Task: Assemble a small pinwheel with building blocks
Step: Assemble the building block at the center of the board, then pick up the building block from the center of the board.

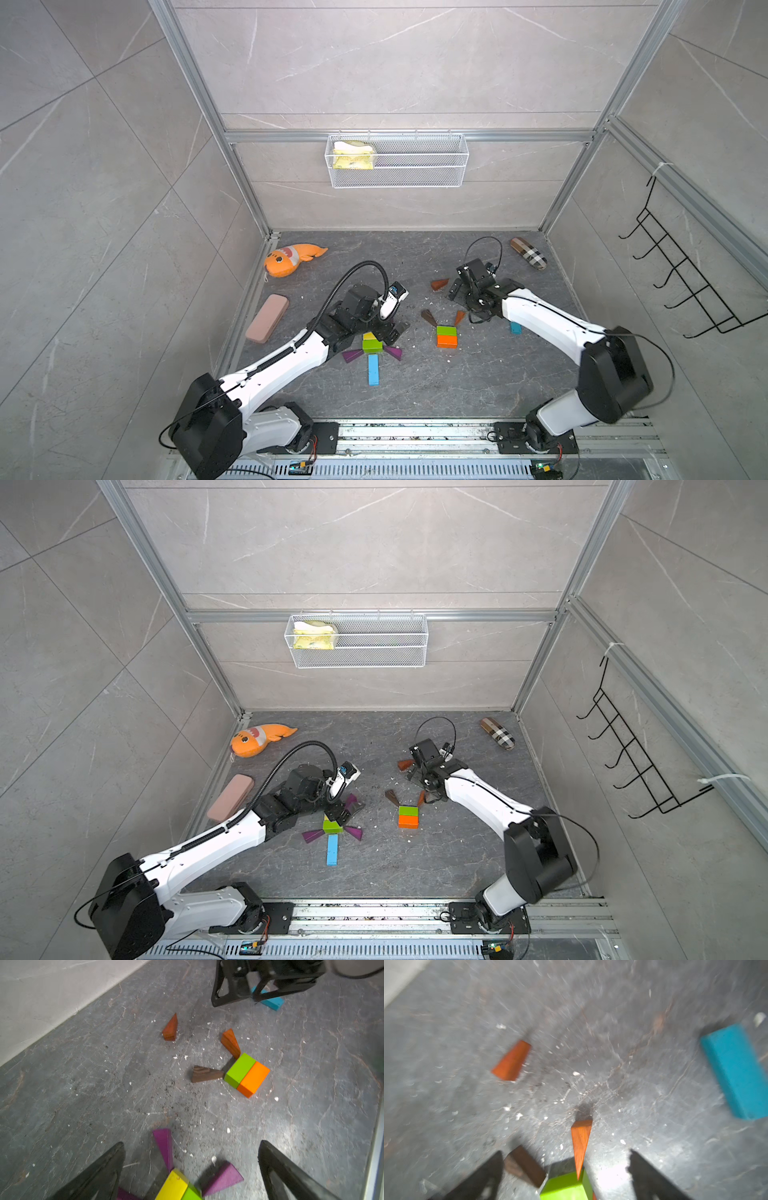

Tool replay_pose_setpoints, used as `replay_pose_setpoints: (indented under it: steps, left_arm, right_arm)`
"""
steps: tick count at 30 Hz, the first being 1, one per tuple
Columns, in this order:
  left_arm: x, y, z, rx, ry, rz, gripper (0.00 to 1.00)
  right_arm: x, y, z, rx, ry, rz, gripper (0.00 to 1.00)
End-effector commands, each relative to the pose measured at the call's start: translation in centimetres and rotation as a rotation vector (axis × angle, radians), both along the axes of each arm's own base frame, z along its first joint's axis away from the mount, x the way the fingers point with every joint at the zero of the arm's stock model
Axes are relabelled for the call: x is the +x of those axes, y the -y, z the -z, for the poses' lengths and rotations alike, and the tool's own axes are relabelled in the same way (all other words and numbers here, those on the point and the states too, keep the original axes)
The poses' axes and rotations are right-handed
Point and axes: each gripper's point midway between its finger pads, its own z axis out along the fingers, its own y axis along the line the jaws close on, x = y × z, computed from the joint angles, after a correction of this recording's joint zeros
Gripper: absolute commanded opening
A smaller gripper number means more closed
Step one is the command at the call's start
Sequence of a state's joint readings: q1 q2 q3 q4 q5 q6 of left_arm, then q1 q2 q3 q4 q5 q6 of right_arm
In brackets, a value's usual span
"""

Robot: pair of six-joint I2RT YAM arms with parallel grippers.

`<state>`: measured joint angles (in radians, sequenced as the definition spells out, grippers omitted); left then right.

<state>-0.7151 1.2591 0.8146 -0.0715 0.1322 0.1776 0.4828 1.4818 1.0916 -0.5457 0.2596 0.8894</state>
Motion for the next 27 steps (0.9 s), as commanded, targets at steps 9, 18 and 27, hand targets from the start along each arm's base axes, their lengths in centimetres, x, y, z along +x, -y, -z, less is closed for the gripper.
replay_pose_setpoints:
  steps: [9,18,27]
  left_arm:
    - [9.1,11.1,1.6,0.083,0.089,0.275,0.91]
    - [13.2,13.0,7.4,0.23,0.044,0.442,0.72]
    - [15.8,13.4,9.4,0.257,0.041,0.453,0.66]
  right_arm:
    - [-4.4,-1.2,-3.8,-0.086,0.158,-0.508,1.0]
    - [-8.9,-3.5,-6.6,0.089,0.302,-0.722,1.0]
    - [-9.9,-4.2,-7.1,0.16,0.304,-0.76,1.0]
